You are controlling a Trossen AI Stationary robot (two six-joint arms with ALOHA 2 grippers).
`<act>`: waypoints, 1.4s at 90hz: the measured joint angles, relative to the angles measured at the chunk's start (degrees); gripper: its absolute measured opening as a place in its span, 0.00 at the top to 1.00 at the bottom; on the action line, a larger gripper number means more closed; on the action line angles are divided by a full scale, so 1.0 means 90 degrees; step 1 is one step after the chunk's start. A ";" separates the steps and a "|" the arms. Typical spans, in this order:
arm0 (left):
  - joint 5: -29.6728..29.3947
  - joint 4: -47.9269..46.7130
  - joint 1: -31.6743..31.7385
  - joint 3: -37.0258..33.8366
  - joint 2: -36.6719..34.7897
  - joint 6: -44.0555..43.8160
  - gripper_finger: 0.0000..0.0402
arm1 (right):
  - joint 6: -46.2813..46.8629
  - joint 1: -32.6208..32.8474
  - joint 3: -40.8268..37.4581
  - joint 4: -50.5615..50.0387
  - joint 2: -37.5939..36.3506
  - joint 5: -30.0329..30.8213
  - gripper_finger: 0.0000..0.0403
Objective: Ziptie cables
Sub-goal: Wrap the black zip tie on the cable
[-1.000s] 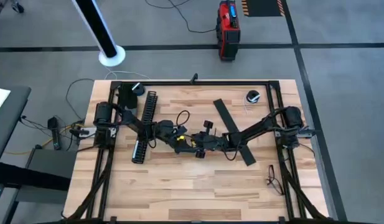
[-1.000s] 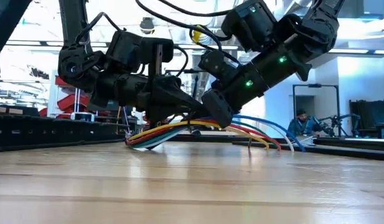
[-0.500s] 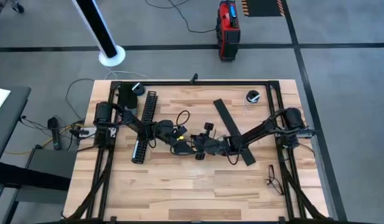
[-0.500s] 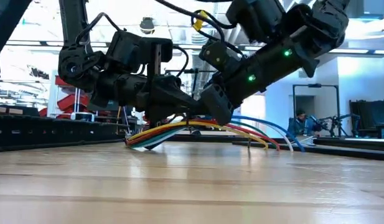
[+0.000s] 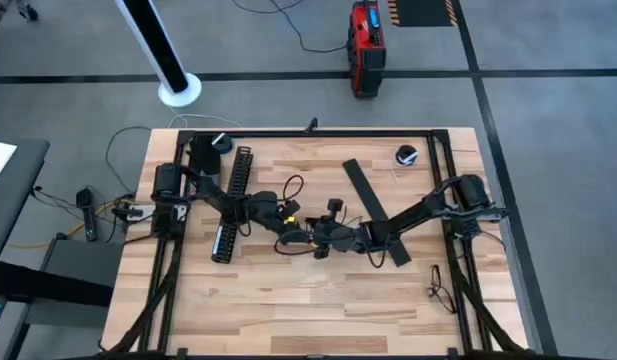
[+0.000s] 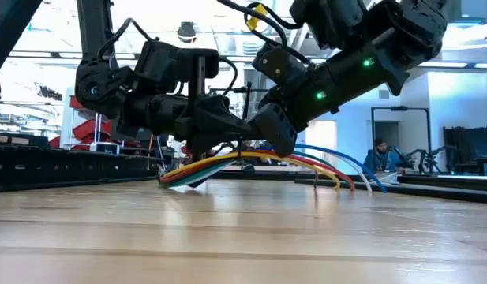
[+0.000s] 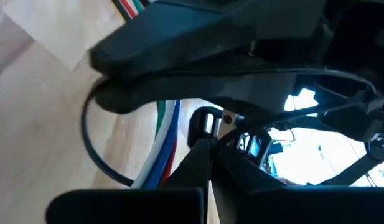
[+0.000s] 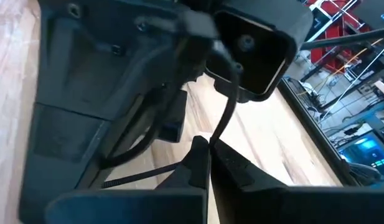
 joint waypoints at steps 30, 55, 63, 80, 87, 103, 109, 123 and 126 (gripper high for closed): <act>0.0211 0.0050 -0.0039 0.0002 -0.0002 0.0171 1.00 | 0.0005 -0.0019 0.0000 -0.0040 0.0000 -0.0008 1.00; 0.0209 0.0040 -0.0039 0.0007 -0.0007 0.0404 0.99 | 0.0019 -0.0019 0.0000 -0.0045 0.0000 -0.0019 1.00; 0.0211 0.0038 -0.0039 0.0007 -0.0010 0.0467 0.96 | 0.0019 -0.0017 0.0000 -0.0045 0.0000 -0.0022 1.00; 0.0211 0.0035 -0.0041 0.0012 -0.0010 0.0594 0.85 | 0.0017 -0.0019 0.0000 -0.0046 0.0000 -0.0022 1.00; 0.0202 0.0035 -0.0039 0.0012 -0.0010 0.0610 0.81 | 0.0017 -0.0018 0.0000 -0.0047 0.0000 -0.0022 1.00; 0.0154 0.0035 0.0025 0.0015 -0.0016 0.0700 0.78 | 0.0017 -0.0019 0.0000 -0.0052 0.0000 -0.0022 1.00; 0.0131 0.0032 0.0061 0.0015 -0.0017 0.0701 0.78 | 0.0015 -0.0019 0.0000 -0.0052 0.0000 -0.0022 1.00; 0.0044 0.0025 0.0124 0.0015 -0.0017 0.0702 0.86 | 0.0007 -0.0017 0.0000 -0.0050 0.0000 -0.0022 1.00; 0.0041 0.0028 0.0133 0.0015 -0.0017 0.0704 0.89 | 0.0000 -0.0017 0.0000 -0.0052 0.0000 -0.0022 1.00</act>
